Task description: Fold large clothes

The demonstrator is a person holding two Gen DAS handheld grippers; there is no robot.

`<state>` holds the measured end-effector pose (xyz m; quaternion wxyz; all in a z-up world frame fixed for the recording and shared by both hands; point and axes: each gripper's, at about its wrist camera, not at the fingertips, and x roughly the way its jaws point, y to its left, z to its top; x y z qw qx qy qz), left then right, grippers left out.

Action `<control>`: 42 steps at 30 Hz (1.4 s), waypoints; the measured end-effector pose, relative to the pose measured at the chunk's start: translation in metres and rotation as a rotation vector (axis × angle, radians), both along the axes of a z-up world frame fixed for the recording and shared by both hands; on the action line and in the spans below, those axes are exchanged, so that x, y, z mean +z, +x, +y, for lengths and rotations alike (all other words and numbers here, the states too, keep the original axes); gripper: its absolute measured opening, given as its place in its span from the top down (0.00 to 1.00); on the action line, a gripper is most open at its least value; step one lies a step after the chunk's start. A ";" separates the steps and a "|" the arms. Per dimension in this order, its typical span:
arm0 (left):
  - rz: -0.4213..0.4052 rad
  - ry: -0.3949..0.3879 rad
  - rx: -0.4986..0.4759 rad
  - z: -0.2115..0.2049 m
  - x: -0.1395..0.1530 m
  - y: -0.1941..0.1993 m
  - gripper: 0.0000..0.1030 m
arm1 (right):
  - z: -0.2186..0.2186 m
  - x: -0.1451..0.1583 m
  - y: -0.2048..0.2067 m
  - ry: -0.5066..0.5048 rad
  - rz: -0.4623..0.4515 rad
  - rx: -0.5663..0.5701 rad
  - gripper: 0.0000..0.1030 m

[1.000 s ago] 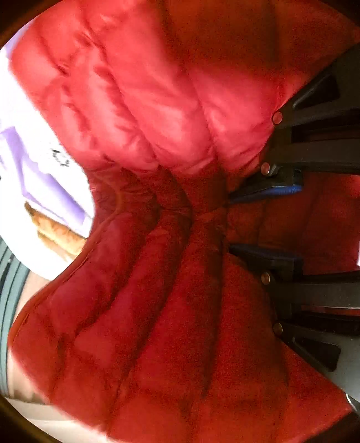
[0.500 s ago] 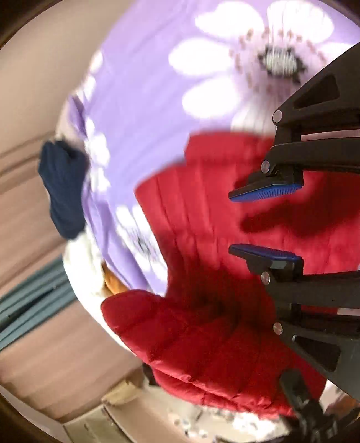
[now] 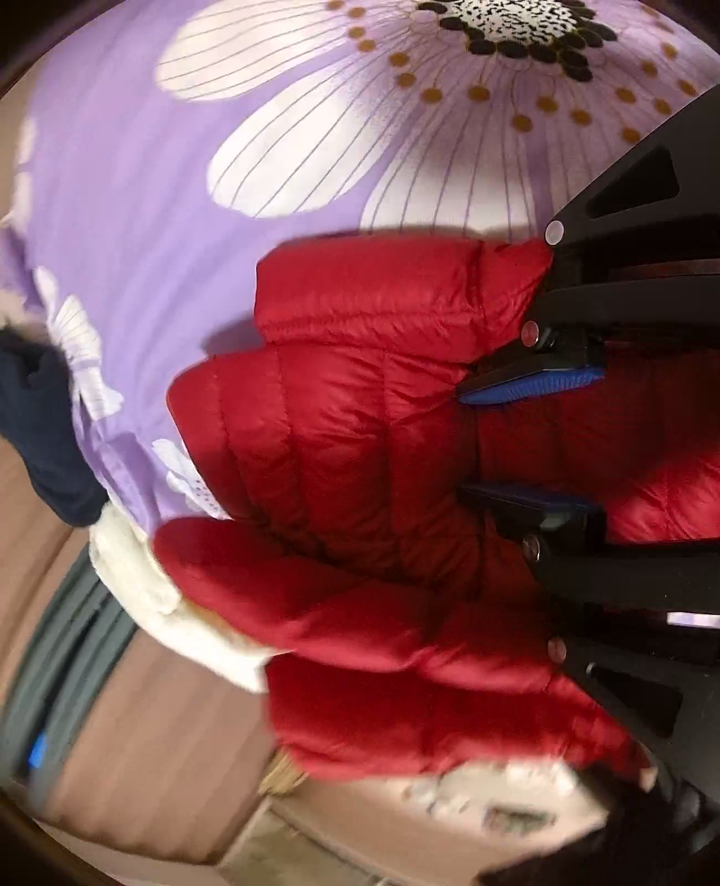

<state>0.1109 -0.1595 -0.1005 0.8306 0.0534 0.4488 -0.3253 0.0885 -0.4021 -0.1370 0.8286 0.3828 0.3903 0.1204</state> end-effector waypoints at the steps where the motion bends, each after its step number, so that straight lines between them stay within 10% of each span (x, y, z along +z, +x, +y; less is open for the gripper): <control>1: 0.002 -0.001 -0.007 0.000 0.000 -0.001 0.33 | -0.004 -0.001 -0.002 0.040 -0.002 -0.009 0.69; 3: 0.011 -0.002 -0.021 0.001 -0.001 0.000 0.32 | -0.025 -0.002 -0.012 0.184 -0.037 -0.050 0.64; 6: 0.030 -0.014 -0.034 0.003 -0.002 0.003 0.31 | -0.038 0.005 -0.026 0.345 -0.125 -0.048 0.30; 15: 0.039 -0.015 -0.053 0.002 -0.004 0.001 0.26 | 0.019 0.064 -0.014 0.213 -0.204 0.136 0.27; 22: 0.071 -0.048 -0.050 0.006 -0.003 0.000 0.22 | 0.044 0.083 -0.021 -0.091 -0.245 0.172 0.77; 34: -0.011 -0.225 0.144 0.072 0.057 0.002 0.27 | 0.019 0.056 -0.026 -0.023 -0.208 0.062 0.81; 42: 0.100 -0.205 0.213 0.079 0.028 0.047 0.56 | 0.009 0.039 -0.030 -0.011 -0.153 0.008 0.81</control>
